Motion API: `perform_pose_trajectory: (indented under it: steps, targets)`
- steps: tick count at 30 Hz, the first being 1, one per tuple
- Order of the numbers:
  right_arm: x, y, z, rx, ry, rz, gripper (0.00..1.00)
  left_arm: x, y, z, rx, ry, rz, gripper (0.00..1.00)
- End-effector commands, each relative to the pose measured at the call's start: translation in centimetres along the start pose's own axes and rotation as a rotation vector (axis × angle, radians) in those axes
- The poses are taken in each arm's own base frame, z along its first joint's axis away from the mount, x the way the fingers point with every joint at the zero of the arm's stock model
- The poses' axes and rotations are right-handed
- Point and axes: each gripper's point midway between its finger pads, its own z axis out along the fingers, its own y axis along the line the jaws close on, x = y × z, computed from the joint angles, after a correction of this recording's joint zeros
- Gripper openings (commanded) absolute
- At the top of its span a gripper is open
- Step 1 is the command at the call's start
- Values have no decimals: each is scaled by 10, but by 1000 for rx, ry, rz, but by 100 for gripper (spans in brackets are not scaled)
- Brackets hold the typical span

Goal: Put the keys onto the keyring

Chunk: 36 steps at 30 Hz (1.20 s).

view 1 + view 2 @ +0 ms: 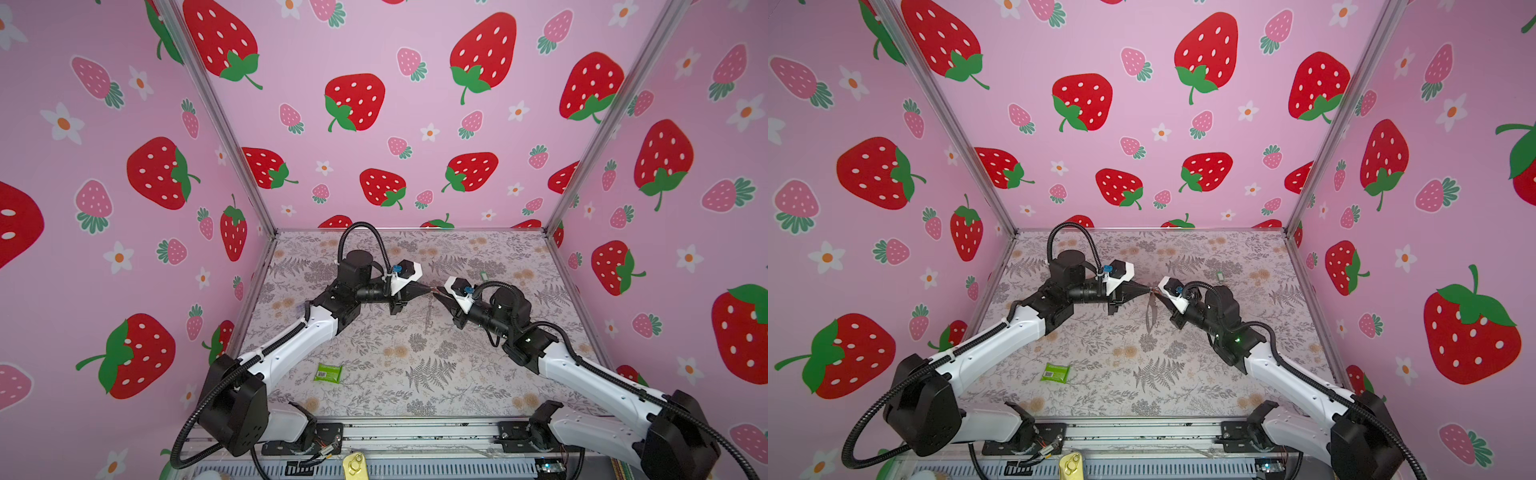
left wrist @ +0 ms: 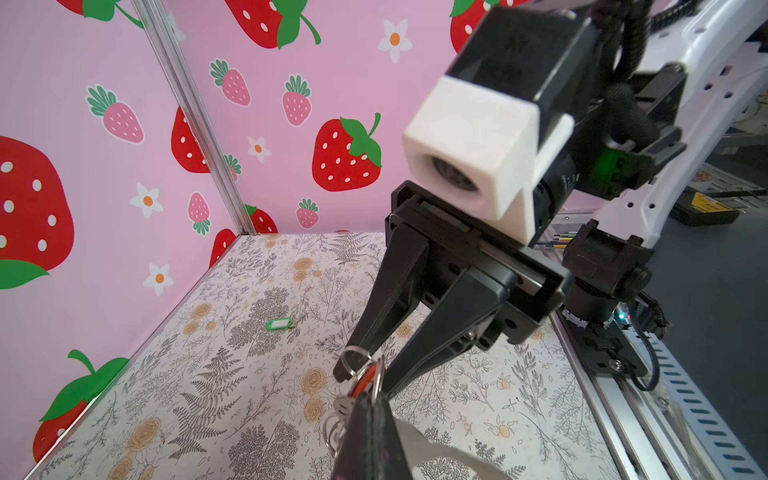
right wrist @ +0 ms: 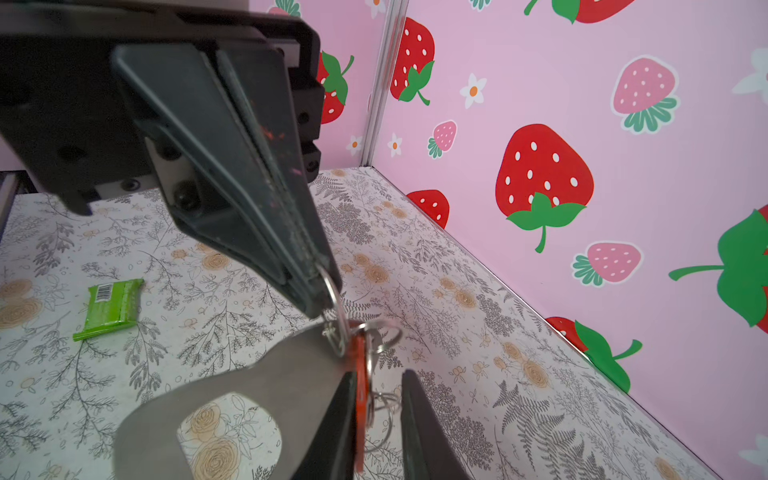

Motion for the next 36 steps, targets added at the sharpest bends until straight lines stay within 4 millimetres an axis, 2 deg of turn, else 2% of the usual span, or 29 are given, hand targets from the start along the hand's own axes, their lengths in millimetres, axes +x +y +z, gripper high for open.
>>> perform_pose_trajectory:
  steps: [1, 9, 20, 36]
  targets:
    - [-20, -1, 3, -8, -59, -16, 17, -15, 2, 0, 7, -46, 22, 0]
    - [-12, 0, 6, 7, -20, -46, 0, -21, 16, 0, -62, -67, -8, 0]
    - [-9, -10, 13, 65, 32, -60, 0, -30, 35, -3, -175, -138, -20, 0]
    - [-14, -5, 25, 40, 42, -80, 0, -28, 40, 5, -241, -230, -3, 0]
